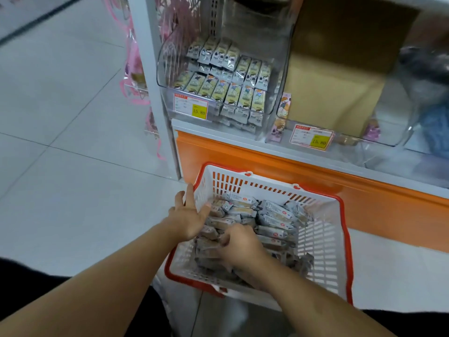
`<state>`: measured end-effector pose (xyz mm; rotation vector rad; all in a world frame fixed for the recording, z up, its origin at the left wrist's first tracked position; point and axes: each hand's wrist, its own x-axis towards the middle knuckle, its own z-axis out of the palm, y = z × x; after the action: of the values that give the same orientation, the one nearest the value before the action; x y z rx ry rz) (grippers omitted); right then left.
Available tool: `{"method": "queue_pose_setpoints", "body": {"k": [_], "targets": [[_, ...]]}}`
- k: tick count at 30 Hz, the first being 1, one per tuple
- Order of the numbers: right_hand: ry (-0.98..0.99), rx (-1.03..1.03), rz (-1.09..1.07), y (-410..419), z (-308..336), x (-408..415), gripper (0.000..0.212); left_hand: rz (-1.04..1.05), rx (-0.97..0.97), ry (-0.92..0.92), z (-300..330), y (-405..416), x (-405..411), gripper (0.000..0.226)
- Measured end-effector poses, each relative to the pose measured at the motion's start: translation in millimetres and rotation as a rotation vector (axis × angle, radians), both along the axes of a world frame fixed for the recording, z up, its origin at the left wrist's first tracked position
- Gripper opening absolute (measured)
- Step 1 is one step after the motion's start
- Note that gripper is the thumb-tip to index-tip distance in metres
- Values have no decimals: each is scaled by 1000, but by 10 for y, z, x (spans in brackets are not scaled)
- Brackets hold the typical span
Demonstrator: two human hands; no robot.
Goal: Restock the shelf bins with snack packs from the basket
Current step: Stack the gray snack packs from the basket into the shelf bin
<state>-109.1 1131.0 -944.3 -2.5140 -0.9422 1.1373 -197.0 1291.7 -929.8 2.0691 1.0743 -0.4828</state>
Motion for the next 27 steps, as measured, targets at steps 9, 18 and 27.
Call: {"method": "queue_pose_setpoints", "body": {"k": [9, 18, 27], "targets": [[-63, 287, 151, -282, 1589, 573, 11, -285, 12, -190, 1172, -69, 324, 41], [-434, 665, 266, -455, 2474, 852, 43, -38, -866, -497, 2298, -81, 310, 29], [-317, 589, 115, -165, 2597, 613, 84, 186, -580, -692, 2251, -104, 438, 57]]}}
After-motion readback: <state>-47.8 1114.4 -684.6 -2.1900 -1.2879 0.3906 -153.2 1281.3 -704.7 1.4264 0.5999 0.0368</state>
